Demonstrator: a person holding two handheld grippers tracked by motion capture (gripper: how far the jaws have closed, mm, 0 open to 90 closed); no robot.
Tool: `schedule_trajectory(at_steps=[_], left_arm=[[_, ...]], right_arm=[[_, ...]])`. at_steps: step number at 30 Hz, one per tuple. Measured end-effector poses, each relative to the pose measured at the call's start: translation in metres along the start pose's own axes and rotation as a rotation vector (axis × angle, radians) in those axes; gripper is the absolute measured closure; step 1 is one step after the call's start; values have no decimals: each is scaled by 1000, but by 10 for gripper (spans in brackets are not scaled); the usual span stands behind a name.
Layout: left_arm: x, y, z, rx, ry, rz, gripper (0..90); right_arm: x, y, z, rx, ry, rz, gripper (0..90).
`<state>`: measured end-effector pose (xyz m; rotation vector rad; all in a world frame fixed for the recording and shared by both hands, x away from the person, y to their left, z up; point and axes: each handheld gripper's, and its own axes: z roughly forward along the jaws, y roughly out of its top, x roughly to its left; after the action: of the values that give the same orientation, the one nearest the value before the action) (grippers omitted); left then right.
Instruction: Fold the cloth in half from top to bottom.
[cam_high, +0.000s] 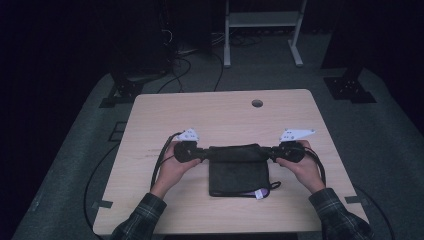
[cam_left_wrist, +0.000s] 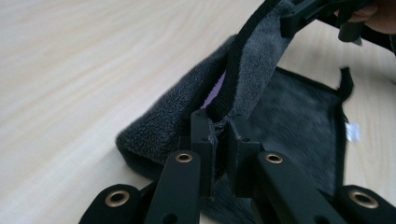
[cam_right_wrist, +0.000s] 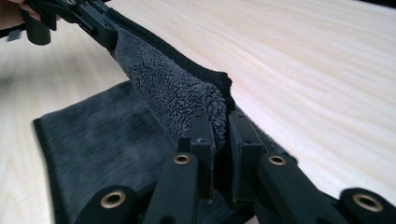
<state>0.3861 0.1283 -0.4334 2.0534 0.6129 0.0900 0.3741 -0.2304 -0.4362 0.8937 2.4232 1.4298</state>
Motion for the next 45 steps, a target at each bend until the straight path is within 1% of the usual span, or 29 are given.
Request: schedule_trajectory(at_steps=[2,5,6,8,12,14,16,17,19,21,22,24,26,28,30,32,35,37,39,42,45], left_arm=[[-5,-3,-1,4,-8,1,830],[-15,-10,-2,27,-16,14,828],[-17,-12,-2,32,-20,18,826],[-22,-14,-4,35,-25,23,825],[-28,-18,-6,44,-37,23,823],[-30,-21,-7,56,-41,25,822],[-31,-26,-5,77,-48,21,815],[-31,-28,-4,88,-51,18,808],[-33,-34,-2,120,-52,18,788],[-34,-36,-1,123,-56,13,752],[-35,-36,-2,117,-56,12,723],[-36,-34,-7,112,-44,12,672],[-38,-31,-14,93,-48,18,646],[-39,-27,-22,65,-52,17,649],[-37,-22,-28,43,-47,21,670],[-35,-19,-31,31,-39,17,735],[-29,-17,-28,17,-10,4,818],[-26,-16,-21,14,2,-3,832],[-27,-16,-15,23,0,-2,830],[-33,-20,-7,45,-33,-1,825],[-41,-27,-4,75,-70,1,819]], right_arm=[[5,-5,-2,6,6,0,810],[12,-11,-4,13,9,1,809],[15,-14,-5,15,7,-7,808],[19,-18,-7,16,7,-2,807],[29,-26,-13,14,22,4,805],[35,-31,-15,18,29,-3,802],[38,-35,-15,27,37,4,796],[40,-39,-15,42,38,4,790],[43,-45,-14,68,42,5,775],[44,-51,-13,92,38,2,745],[44,-53,-14,99,40,5,733],[44,-54,-19,86,39,13,697],[45,-52,-26,61,43,15,688],[46,-49,-33,26,43,17,696],[46,-45,-39,-4,43,17,716],[45,-40,-39,-20,35,17,751],[41,-36,-33,-9,22,15,799],[39,-34,-26,4,23,12,816],[39,-33,-21,18,30,15,830],[42,-35,-16,43,42,6,834],[46,-40,-14,71,57,-6,834]])
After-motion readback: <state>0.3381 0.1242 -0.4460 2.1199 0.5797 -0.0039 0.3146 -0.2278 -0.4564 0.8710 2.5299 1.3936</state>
